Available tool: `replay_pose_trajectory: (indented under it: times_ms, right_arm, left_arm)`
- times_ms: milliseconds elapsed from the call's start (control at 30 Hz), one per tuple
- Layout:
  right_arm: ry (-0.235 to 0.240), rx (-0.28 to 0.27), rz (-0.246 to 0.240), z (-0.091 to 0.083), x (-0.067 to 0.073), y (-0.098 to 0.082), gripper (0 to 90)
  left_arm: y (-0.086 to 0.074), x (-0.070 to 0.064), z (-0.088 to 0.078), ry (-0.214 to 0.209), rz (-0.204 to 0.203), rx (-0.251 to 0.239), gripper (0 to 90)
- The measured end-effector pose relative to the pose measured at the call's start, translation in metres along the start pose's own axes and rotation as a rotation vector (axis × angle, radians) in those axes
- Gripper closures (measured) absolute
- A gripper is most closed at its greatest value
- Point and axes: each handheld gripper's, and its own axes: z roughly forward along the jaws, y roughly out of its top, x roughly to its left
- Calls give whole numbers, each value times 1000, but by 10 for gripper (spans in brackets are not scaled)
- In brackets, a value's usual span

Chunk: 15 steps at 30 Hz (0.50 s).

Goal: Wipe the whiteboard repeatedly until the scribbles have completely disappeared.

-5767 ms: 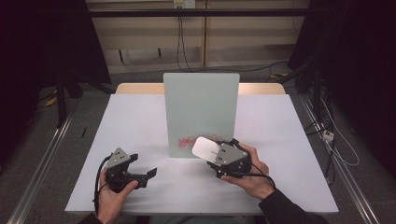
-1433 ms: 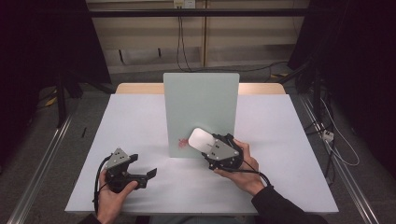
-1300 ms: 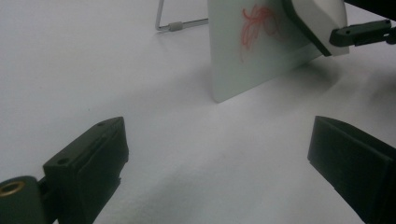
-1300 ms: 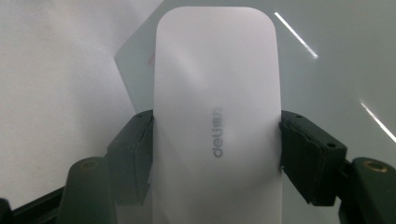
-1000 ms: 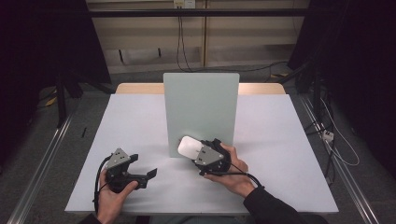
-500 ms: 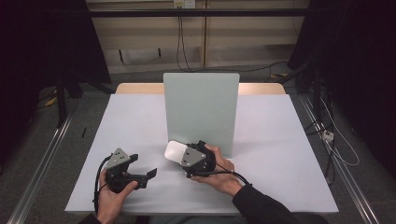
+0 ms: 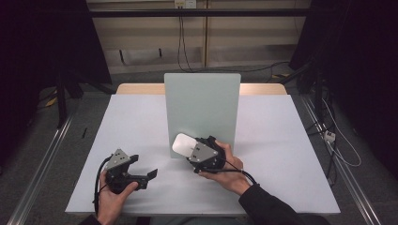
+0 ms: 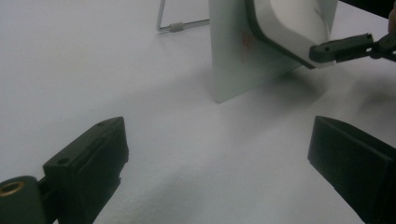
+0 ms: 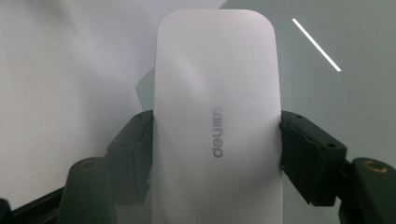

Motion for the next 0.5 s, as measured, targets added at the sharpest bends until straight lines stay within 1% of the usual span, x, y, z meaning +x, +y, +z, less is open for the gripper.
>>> replay_pose_trajectory:
  times_ms: [133,300,333,400,433,500]
  right_arm:
    - [-38,-11,21,-11,-11,-2,317]
    - [-71,-24,39,-21,-23,-3,317]
    - [-75,-26,44,-22,-25,-4,317]
    - [-86,-36,56,-22,-25,-4,317]
    - [-96,-35,44,-21,-22,-4,317]
    - [-85,-34,39,-18,-18,-4,317]
  left_arm:
    - [0,0,0,0,0,0,49]
    - [0,0,0,0,2,1,49]
    - [0,0,0,1,-4,2,49]
    - [0,-1,1,-1,-5,1,49]
    - [0,-1,1,-2,-3,-2,49]
    - [0,-1,1,-4,4,8,49]
